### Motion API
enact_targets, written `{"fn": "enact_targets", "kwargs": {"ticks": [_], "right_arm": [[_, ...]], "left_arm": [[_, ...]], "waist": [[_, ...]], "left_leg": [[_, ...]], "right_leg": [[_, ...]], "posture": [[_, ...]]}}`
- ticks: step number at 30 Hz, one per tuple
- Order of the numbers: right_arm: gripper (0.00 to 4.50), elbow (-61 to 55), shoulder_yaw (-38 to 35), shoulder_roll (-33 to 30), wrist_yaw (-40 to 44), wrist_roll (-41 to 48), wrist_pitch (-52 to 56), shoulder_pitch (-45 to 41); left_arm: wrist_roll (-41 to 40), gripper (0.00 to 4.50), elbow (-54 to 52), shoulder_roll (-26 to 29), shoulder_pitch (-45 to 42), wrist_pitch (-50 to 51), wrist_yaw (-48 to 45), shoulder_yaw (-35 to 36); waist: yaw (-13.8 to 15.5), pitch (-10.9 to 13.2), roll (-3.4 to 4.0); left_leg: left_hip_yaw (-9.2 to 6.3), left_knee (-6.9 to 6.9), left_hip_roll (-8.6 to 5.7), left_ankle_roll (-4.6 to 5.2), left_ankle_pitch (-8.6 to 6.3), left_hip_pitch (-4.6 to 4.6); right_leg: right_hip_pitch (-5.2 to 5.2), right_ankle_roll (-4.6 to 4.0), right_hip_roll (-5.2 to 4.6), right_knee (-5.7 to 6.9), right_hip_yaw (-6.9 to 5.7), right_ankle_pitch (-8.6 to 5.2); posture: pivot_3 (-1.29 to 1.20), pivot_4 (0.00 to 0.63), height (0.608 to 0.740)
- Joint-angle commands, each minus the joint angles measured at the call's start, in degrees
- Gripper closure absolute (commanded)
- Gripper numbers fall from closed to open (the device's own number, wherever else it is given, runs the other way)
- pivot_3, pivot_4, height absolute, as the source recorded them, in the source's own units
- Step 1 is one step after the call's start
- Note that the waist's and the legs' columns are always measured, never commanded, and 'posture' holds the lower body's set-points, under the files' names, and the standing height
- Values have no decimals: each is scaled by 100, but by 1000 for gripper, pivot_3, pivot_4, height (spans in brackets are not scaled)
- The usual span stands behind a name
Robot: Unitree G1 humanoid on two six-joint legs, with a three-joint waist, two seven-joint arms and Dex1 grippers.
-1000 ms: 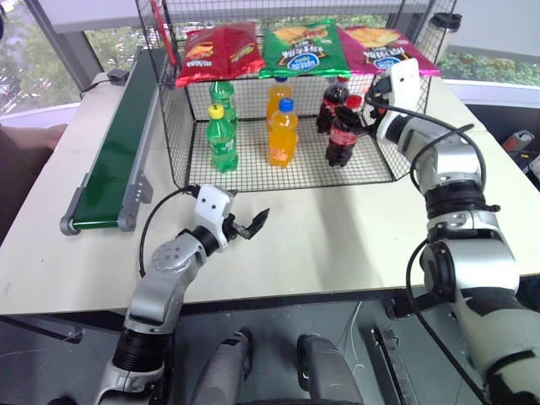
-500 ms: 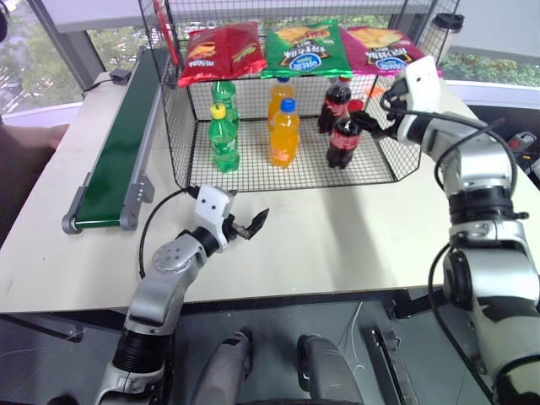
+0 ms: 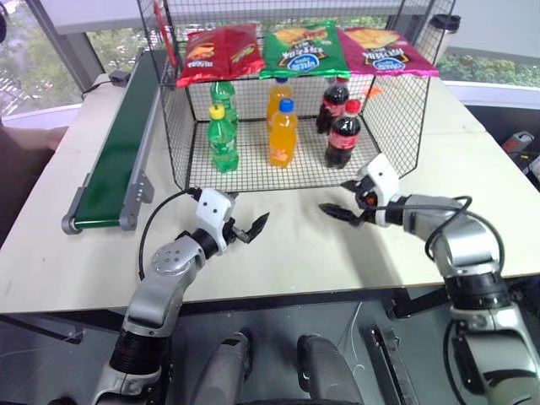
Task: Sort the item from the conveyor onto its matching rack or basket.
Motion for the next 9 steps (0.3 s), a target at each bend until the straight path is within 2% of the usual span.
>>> {"fn": "enact_targets", "kwargs": {"ticks": [1,9], "right_arm": [[54,-585,-225,108,48,451,148,170],[54,-714,-236,271,-208,726,307,224]], "left_arm": [[-46,0,-186,38,-5,-82,-37,72],[-140,0,-192,64,64,-67,-97,144]], "waist": [[5,0,0],[6,0,0]], "left_leg": [[0,4,0,-6,-4,0],[-3,21,0,-12,-10,-2]], "right_leg": [[1,0,0,1,0,0],[8,0,-7,3,-3,-1]], "posture": [[0,150,738],[0,150,738]]}}
